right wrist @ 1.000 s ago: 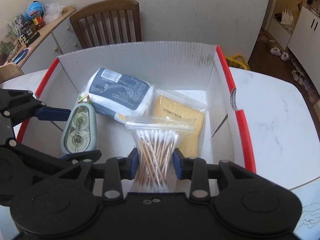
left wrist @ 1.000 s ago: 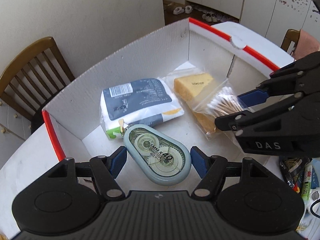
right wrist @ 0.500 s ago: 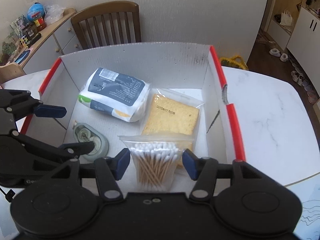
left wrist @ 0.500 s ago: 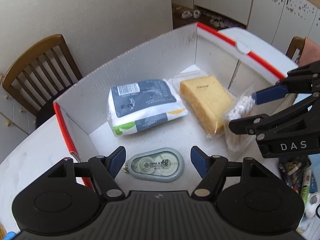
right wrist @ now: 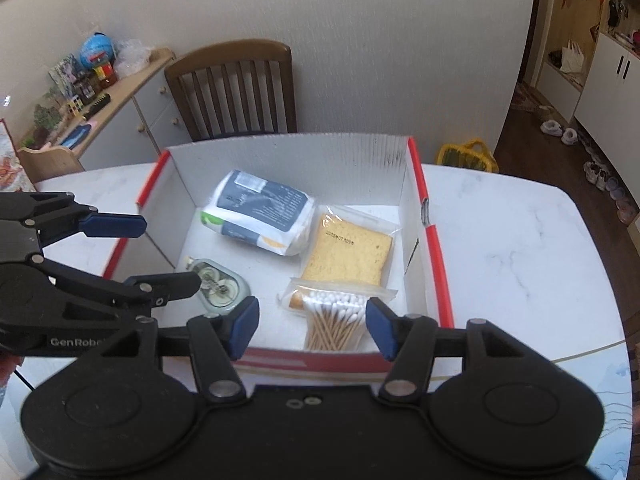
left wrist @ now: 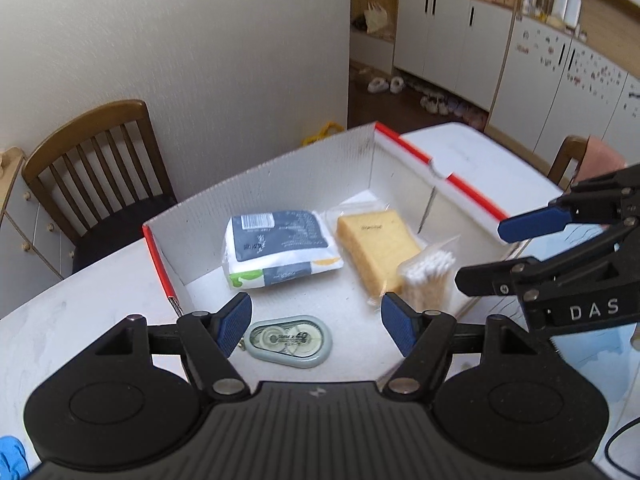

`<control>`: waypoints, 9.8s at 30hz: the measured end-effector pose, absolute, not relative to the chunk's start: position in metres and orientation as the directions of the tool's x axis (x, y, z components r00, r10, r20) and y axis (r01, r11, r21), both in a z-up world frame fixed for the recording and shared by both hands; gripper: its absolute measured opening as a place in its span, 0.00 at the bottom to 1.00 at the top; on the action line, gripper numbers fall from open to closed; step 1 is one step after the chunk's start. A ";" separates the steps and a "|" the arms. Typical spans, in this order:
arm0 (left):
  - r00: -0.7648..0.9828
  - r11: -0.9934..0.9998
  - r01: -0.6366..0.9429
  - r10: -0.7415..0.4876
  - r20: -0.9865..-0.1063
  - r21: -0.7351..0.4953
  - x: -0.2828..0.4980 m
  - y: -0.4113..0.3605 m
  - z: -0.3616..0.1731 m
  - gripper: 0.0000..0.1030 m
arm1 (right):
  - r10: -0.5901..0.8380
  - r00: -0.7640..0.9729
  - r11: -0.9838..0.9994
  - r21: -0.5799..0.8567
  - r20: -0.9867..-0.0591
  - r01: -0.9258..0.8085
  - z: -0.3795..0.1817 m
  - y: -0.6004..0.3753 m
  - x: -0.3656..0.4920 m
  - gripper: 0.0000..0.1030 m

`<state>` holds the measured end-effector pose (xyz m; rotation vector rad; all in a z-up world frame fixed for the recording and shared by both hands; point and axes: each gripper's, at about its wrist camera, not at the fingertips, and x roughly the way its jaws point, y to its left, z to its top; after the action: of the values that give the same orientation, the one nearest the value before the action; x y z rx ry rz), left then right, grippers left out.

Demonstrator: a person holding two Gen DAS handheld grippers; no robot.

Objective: Organize objects
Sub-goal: 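Open both tools to release the tape and swab bag in the box, then move both tools back toward the yellow toy and white plush, then grasp the yellow toy with the left tool while the right grasps the white plush, then carry the yellow toy and white plush with both tools over the red box, then open both tools to drop the yellow toy and white plush into the box, then move both tools back toward the tin lid and pink tube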

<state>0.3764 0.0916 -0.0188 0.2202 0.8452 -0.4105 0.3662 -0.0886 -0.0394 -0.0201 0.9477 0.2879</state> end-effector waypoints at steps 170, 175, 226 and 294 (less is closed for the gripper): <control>0.644 0.964 0.266 -0.192 -0.741 -0.019 0.328 0.096 0.016 0.45 | 0.387 0.612 0.894 0.119 -0.690 -0.432 0.014 -0.121 0.317 0.49; 0.618 0.961 0.276 -0.177 -0.766 0.000 0.357 0.097 0.002 0.45 | 0.347 0.622 0.907 0.084 -0.702 -0.412 0.005 -0.111 0.345 0.49; 0.436 0.939 0.339 -0.102 -0.894 0.058 0.442 0.073 -0.101 0.58 | 0.247 0.532 0.921 0.027 -0.810 -0.388 -0.083 -0.086 0.427 0.63; 0.708 0.977 0.185 -0.209 -0.674 -0.108 0.177 0.048 -0.008 0.99 | 0.402 0.609 0.897 0.163 -0.684 -0.410 -0.031 -0.195 0.214 0.99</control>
<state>0.1766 0.0479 -0.0078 -0.0330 0.7527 -0.2189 0.2138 -0.1945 -0.0314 -0.0110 0.7869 0.4693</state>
